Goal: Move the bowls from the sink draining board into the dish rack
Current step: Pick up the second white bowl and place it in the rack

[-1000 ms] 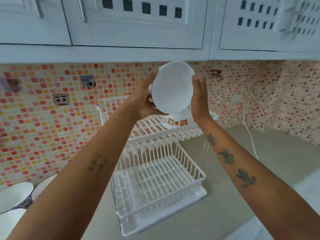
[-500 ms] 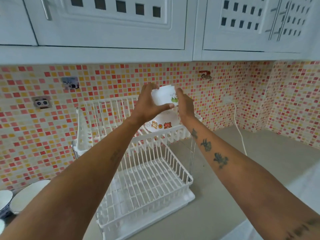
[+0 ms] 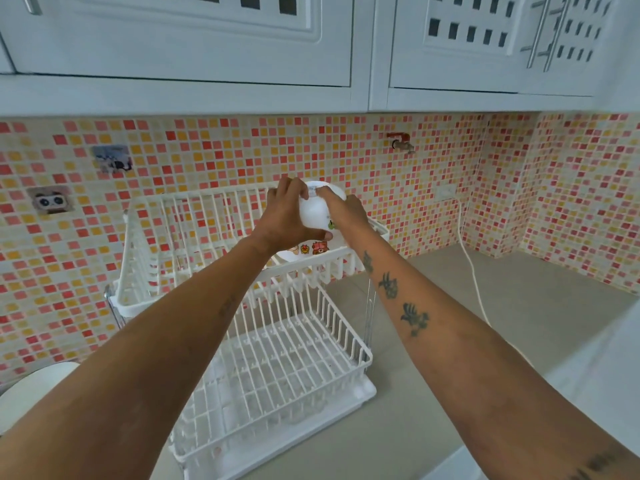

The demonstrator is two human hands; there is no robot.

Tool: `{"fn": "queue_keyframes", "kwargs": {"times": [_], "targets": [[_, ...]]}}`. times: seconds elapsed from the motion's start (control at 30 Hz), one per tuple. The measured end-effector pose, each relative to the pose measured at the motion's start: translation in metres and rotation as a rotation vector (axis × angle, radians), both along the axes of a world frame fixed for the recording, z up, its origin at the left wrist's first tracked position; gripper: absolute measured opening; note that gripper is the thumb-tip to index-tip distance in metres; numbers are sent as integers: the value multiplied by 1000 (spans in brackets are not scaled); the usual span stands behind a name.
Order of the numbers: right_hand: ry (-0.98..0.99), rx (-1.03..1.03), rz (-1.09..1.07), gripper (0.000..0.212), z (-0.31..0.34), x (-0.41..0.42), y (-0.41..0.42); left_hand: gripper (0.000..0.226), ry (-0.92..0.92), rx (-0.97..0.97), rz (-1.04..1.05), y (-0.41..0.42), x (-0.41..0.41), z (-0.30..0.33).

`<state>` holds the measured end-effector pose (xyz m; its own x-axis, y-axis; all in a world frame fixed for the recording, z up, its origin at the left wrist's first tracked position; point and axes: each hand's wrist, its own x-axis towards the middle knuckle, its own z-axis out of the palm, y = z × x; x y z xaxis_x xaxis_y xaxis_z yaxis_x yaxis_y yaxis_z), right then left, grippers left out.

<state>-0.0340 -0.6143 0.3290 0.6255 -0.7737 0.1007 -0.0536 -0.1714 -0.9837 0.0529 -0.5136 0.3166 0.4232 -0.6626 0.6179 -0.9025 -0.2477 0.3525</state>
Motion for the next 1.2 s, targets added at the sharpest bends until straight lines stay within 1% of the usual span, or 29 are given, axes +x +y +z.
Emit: {"fn": "queue_keyframes", "kwargs": {"times": [0.1, 0.2, 0.27, 0.43, 0.63, 0.83, 0.93, 1.03, 1.13, 1.2], "targets": [[-4, -12, -3, 71, -2, 5, 1, 86, 10, 25, 6, 2, 5, -3], [42, -86, -30, 53, -5, 6, 0, 86, -3, 77, 3, 4, 7, -5], [72, -134, -66, 48, -7, 7, -1, 86, 2, 102, 1, 3, 7, -7], [126, -188, -74, 47, -9, 9, 1, 86, 20, 117, -6, 1, 5, -10], [236, -191, -51, 50, -9, 14, 1, 79, 52, 238, 9, 3, 10, -14], [249, -196, -74, 45, -9, 15, 0, 75, 146, 208, -25, 5, 11, -13], [178, -301, -166, 42, -11, 14, 1, 74, 200, 179, 7, 8, 10, -10], [-8, -410, -281, 32, -12, 7, 8, 69, 260, 92, 29, 21, 11, 0], [-168, -473, -326, 21, -9, 1, 18, 55, 289, -27, 60, 46, 13, 13], [-257, -500, -309, 18, -2, 6, 38, 41, 321, -133, 87, 71, 15, 22]]}}
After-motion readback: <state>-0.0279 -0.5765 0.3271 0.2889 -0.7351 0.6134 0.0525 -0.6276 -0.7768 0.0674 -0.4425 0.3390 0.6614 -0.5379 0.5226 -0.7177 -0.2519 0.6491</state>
